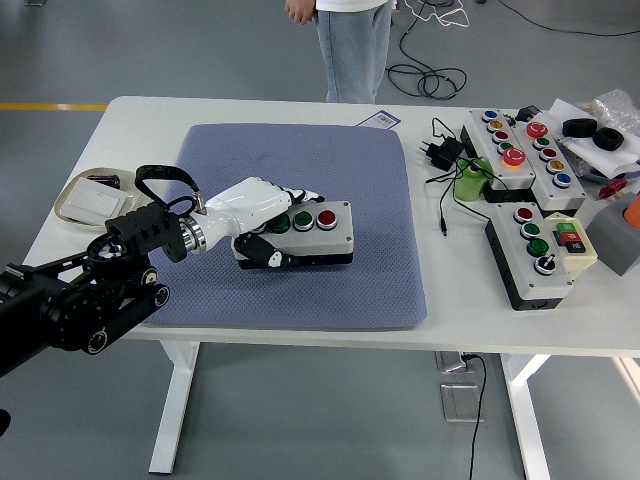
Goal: Pick up the button,place it on the desk,press the button,press the button
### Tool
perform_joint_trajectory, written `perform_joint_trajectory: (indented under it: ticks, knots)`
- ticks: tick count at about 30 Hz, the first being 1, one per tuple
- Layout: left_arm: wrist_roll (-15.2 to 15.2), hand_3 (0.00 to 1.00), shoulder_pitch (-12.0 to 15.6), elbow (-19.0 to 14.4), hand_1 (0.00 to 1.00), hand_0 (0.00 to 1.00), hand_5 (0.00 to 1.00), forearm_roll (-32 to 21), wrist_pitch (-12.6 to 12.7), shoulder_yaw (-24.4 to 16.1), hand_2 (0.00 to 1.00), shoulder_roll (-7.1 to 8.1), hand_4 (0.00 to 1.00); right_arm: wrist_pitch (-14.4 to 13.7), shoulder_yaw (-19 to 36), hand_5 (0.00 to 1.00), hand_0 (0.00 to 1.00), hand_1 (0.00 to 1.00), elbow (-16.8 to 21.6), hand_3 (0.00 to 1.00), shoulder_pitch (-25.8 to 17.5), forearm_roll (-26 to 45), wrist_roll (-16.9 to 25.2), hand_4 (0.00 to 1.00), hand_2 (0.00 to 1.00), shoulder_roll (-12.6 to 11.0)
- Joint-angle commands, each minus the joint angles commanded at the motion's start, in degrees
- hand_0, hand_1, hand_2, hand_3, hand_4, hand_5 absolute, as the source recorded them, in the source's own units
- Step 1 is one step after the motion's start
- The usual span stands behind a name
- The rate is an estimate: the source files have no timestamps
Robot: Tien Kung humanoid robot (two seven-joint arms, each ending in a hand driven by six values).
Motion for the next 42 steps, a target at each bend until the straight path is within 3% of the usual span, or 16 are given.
perform_joint_trajectory:
  ticks: [5,10,11,16,17,22,23,28,29,34,35,40,41,42]
  knots:
    - [-0.3,0.255,-0.1,0.7,0.216,0.293,0.002,0.4,0.6,0.4,0.215,-0.09,0.425,0.0,0.0,0.342,0.643,0.507,0.0,0.588,0.0,-0.1,0.0,0.241,0.547,0.0]
    - [0.2,0.255,-0.1,0.9,0.216,0.293,0.002,1.2,-0.5,1.0,0.215,-0.35,0.425,0.0,0.0,0.342,0.643,0.507,0.0,0.588,0.0,0.0,0.0,0.241,0.547,0.0]
    - [0.6,0.309,-0.1,0.9,0.279,0.352,0.002,1.6,-0.6,1.2,0.283,-0.43,0.456,0.0,0.0,0.342,0.644,0.508,0.0,0.588,0.0,0.0,0.0,0.241,0.547,0.0]
    - [1.2,0.309,-0.2,1.5,0.279,0.352,0.002,3.2,-0.4,1.5,0.283,-0.74,0.456,0.0,-0.1,0.342,0.644,0.508,0.0,0.588,-0.1,0.0,0.0,0.241,0.547,0.0]
    - [1.2,0.438,-0.2,1.5,0.396,0.518,0.002,3.3,-0.3,1.5,0.393,-0.76,0.508,0.0,-0.1,0.342,0.644,0.507,0.0,0.588,-0.1,0.0,0.0,0.241,0.547,0.0]
    - [1.2,0.438,-0.3,1.5,0.396,0.518,0.002,4.5,0.2,1.3,0.393,-0.77,0.508,0.0,-0.1,0.342,0.644,0.507,0.0,0.588,-0.1,0.1,0.0,0.241,0.547,0.0]
    - [1.2,0.542,-0.3,1.5,0.564,0.656,0.002,4.7,0.3,1.3,0.535,-0.77,0.575,0.0,-0.1,0.343,0.644,0.508,0.0,0.588,-0.1,0.1,0.1,0.240,0.547,0.0]
    - [1.2,0.542,-0.3,1.5,0.564,0.656,0.002,5.4,0.2,0.9,0.535,-0.76,0.575,-0.1,-0.2,0.343,0.644,0.508,0.0,0.588,-0.1,0.2,0.2,0.240,0.547,0.0]
    - [1.3,0.624,-0.3,1.5,0.609,0.563,0.045,5.3,0.1,0.8,0.609,-0.76,0.765,-0.1,-0.2,0.343,0.643,0.508,0.0,0.588,-0.1,0.2,0.2,0.240,0.547,0.0]
    - [2.4,0.624,-0.1,1.2,0.609,0.563,0.045,4.2,-2.5,-0.2,0.609,-0.72,0.765,0.0,-0.1,0.343,0.643,0.508,0.0,0.588,-0.1,0.1,0.1,0.240,0.547,0.0]
    - [2.5,0.713,-0.1,1.2,0.659,0.605,0.104,4.0,-2.9,-0.3,0.675,-0.70,0.829,0.0,-0.1,0.342,0.644,0.508,0.0,0.588,-0.1,0.1,0.1,0.241,0.547,0.0]
    - [3.7,0.713,0.1,1.1,0.659,0.605,0.104,1.3,-6.2,-0.6,0.675,-0.66,0.829,0.1,0.1,0.342,0.644,0.508,0.0,0.588,-0.1,-0.1,0.1,0.241,0.547,0.0]
    - [3.8,0.770,0.1,1.1,0.734,0.646,0.091,1.1,-6.4,-0.6,0.763,-0.66,0.786,0.1,0.1,0.342,0.644,0.507,0.0,0.588,-0.2,-0.1,0.1,0.241,0.547,0.0]
    - [4.0,0.770,0.1,1.2,0.734,0.646,0.091,0.7,-7.1,-0.7,0.763,-0.71,0.786,0.1,0.1,0.342,0.644,0.507,0.0,0.588,-0.2,-0.2,0.0,0.241,0.547,0.0]
